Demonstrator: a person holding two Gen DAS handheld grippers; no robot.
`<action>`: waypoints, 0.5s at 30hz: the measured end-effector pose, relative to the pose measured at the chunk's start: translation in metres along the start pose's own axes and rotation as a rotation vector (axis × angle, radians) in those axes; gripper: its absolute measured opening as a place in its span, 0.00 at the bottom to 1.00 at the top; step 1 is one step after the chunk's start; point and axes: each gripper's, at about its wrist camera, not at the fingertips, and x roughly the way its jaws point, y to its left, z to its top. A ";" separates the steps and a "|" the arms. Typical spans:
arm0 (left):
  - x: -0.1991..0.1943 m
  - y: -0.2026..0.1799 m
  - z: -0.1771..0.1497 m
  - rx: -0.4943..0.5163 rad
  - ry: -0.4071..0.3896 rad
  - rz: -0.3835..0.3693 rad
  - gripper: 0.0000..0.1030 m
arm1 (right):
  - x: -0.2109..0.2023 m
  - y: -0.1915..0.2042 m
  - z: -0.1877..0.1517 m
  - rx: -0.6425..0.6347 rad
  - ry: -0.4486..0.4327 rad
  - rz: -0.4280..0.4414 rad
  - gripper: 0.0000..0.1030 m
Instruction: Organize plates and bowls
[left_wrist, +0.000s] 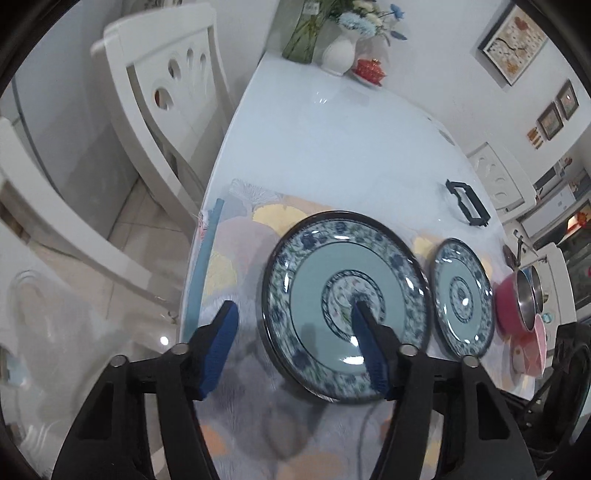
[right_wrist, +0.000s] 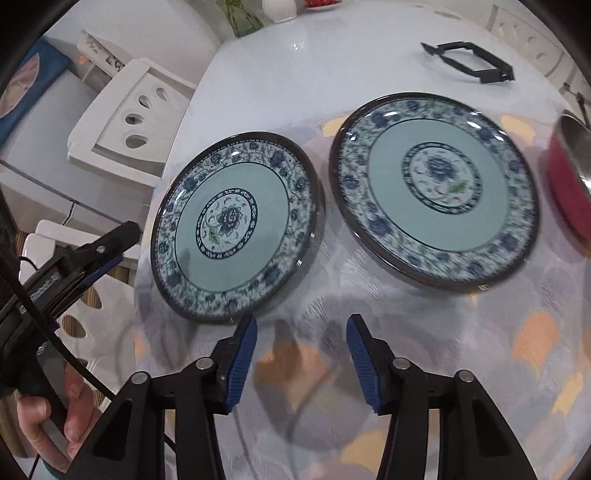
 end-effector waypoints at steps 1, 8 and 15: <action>0.006 0.003 0.003 -0.008 0.009 -0.005 0.50 | 0.002 0.001 0.001 0.000 0.001 0.002 0.45; 0.035 0.015 0.019 -0.013 0.024 -0.055 0.39 | 0.016 0.013 0.019 -0.022 -0.016 -0.006 0.41; 0.054 0.021 0.031 -0.010 0.032 -0.113 0.30 | 0.032 0.013 0.033 -0.010 -0.011 -0.019 0.28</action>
